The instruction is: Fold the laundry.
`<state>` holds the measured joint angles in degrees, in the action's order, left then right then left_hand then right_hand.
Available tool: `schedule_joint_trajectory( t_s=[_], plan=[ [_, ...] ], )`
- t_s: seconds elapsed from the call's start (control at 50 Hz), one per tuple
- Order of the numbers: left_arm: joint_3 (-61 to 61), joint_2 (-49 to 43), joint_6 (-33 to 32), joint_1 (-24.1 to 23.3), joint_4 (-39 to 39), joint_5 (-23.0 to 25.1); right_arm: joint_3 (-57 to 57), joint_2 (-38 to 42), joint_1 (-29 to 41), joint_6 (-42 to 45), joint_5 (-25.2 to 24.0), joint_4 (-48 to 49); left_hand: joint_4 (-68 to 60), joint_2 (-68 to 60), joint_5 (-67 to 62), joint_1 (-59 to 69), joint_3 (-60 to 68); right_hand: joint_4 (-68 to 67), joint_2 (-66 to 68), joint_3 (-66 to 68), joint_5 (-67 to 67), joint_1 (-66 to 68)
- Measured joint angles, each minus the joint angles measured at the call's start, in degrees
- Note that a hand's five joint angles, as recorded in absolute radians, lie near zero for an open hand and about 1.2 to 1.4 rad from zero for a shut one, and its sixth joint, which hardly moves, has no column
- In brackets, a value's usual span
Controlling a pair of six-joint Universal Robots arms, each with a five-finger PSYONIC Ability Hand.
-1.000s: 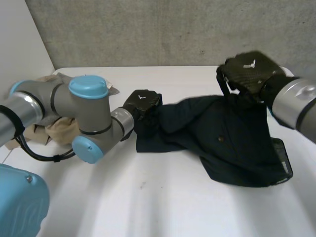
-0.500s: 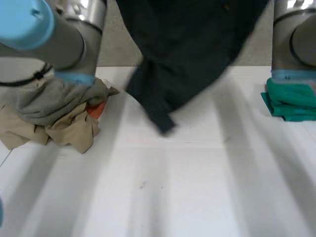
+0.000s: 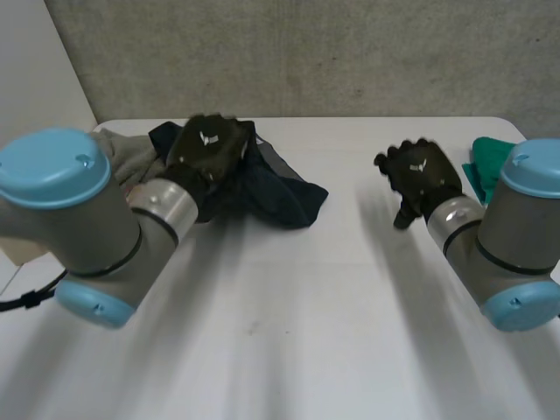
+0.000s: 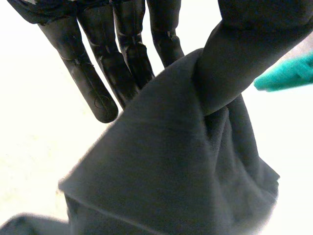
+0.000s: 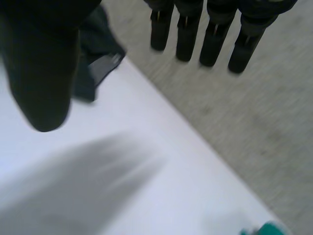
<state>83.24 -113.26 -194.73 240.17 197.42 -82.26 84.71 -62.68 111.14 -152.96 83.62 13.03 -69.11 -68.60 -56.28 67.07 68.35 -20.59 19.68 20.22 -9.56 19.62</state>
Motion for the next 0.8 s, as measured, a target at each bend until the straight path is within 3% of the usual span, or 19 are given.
schedule_joint_trajectory(
  t_s=[0.14, 0.28, 0.38, 0.48, 0.52, 0.56, 0.58, 0.6, 0.64, 0.72, 0.8],
  plan=[
    [1.9, 3.7, -4.8, -1.4, -3.0, 0.0, 0.3, 1.2, 0.4, -11.1, 0.4, -3.2, 0.0, 0.0, 0.0, 0.0, 0.0, 8.5, -7.3, -8.3, 7.1, -6.6],
    [0.2, 6.7, -4.6, -3.4, -4.6, -0.4, -1.3, 3.2, 2.0, -27.4, 0.4, -2.7, 0.0, 0.0, 0.0, 0.0, 0.0, 8.5, -7.3, -8.3, 7.1, -6.6],
    [-1.2, 8.5, -3.8, -5.8, -6.0, -0.6, -6.3, 9.2, 5.7, -32.5, 0.6, -2.0, 0.0, 0.0, 0.0, 0.0, 0.0, 8.5, -7.3, -8.3, 7.1, -6.6],
    [-1.9, 10.8, -2.7, -7.2, -7.7, -0.8, -13.4, 16.6, 8.2, -32.1, 1.6, -1.8, 0.0, 0.0, 0.0, 0.0, 0.0, 8.4, -7.1, -8.1, 6.9, -6.6],
    [-1.9, 11.6, -2.2, -7.4, -8.1, -0.8, -15.9, 19.1, 8.7, -31.3, 2.3, -1.7, 0.0, 0.0, 0.0, 0.0, 0.0, 2.4, -1.3, -2.1, 0.9, -0.1],
    [-1.7, 12.7, -1.3, -7.5, -8.6, -0.8, -18.7, 21.8, 8.9, -30.3, 3.1, -1.7, 0.0, 0.0, 0.0, 0.0, 0.0, -19.7, 22.7, 21.3, -20.9, 22.6],
    [-1.7, 12.7, -1.3, -7.5, -8.6, -0.8, -18.7, 21.8, 8.9, -30.3, 3.1, -1.7, 0.0, 0.0, 0.0, 0.0, 0.0, -19.7, 22.7, 21.3, -20.9, 22.6],
    [-1.5, 13.7, -0.6, -7.4, -8.8, -0.8, -20.2, 23.0, 8.8, -29.5, 4.0, -1.6, 0.0, 0.0, 0.0, 0.0, 0.0, -37.6, 39.9, 38.0, -37.9, 39.6],
    [-1.3, 14.7, -0.1, -7.3, -8.9, -0.8, -20.8, 22.8, 8.5, -28.4, 5.0, -1.2, 0.0, 0.0, 0.0, 0.0, 0.0, -45.8, 47.4, 46.1, -45.8, 44.5],
    [-1.0, 15.6, 0.3, -6.7, -9.2, -0.7, -19.8, 19.7, 7.6, -26.2, 5.9, -0.5, 0.0, 0.0, 0.0, 0.0, 0.0, -47.4, 47.7, 47.5, -46.3, 44.5],
    [-0.6, 16.8, 0.3, -2.9, -12.4, -0.5, -13.2, 1.5, 2.2, -12.4, 3.2, -2.4, 0.0, 0.0, 0.0, 0.0, 0.0, -47.5, 47.7, 47.6, -46.5, 44.5]
  ],
)
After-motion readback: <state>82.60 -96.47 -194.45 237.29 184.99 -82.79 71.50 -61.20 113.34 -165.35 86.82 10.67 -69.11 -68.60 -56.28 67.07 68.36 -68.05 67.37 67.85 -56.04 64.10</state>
